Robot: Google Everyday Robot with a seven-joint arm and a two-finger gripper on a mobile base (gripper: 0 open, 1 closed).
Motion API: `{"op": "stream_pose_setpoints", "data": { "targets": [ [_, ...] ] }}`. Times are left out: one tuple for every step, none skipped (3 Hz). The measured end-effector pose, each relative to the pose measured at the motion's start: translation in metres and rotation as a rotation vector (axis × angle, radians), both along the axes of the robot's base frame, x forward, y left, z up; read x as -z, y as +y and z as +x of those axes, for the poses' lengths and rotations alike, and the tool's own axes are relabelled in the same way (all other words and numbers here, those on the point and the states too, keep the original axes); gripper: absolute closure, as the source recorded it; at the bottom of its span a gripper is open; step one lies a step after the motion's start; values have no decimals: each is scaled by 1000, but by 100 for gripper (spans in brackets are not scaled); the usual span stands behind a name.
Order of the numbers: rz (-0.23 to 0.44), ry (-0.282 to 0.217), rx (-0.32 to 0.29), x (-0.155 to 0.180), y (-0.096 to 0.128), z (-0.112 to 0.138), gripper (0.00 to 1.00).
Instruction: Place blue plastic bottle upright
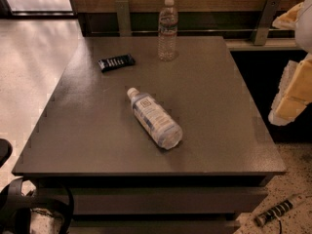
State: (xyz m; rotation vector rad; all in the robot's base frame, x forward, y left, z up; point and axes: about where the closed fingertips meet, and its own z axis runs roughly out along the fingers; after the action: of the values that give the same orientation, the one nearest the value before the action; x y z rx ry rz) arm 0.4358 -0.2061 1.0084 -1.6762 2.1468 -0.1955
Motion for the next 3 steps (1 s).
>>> {"op": "stream_pose_setpoints", "data": {
  "targets": [
    [0,0,1,0,0,0,0],
    [21,-4,50,-3,2,9,0],
    [90,56,128,5,17,35,0]
  ]
}}
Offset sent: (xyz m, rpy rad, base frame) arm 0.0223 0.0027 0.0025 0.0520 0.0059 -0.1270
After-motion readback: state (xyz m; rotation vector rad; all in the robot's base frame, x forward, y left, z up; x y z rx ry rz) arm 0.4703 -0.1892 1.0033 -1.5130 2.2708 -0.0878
